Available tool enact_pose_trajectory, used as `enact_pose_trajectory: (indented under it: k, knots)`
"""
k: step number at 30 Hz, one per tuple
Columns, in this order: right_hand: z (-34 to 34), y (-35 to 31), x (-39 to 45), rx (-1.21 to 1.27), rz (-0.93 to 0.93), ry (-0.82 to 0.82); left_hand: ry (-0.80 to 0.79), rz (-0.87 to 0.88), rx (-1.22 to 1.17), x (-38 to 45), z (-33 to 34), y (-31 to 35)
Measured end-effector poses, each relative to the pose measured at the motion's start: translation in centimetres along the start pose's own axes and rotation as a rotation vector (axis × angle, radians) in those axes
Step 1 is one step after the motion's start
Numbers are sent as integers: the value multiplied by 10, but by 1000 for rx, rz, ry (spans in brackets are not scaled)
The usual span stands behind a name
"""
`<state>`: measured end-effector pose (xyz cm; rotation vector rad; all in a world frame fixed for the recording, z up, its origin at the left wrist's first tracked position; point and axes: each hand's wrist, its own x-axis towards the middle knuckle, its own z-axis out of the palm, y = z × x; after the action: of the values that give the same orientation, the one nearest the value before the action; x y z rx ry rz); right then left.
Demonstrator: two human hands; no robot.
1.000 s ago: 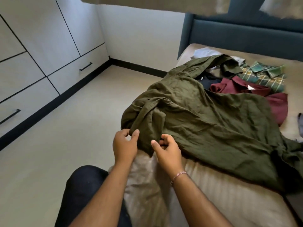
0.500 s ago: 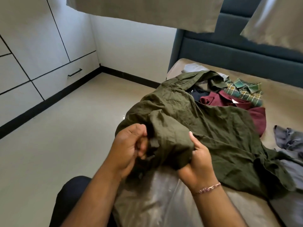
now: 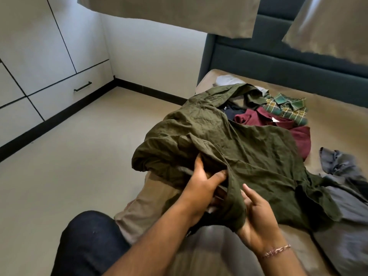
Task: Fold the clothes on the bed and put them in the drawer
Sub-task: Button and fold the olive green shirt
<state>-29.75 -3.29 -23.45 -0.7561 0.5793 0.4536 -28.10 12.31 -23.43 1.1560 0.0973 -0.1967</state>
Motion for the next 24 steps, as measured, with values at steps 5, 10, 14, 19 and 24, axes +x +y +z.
enact_pose_trajectory:
  k: [5,10,14,19,24]
  knots:
    - [-40,18,-1,-411,-580,593,117,-113,-93,12,43,-20]
    - [-56,64,-2,-515,-541,420,17,-103,417,5,53,-41]
    - [-51,90,14,-946,-522,364,274,455,926,8,12,-38]
    - [-30,120,20,-1452,-633,503,324,459,1736,32,-69,-24]
    - [-38,97,38,-1126,-622,524,224,317,1939,49,-118,-2]
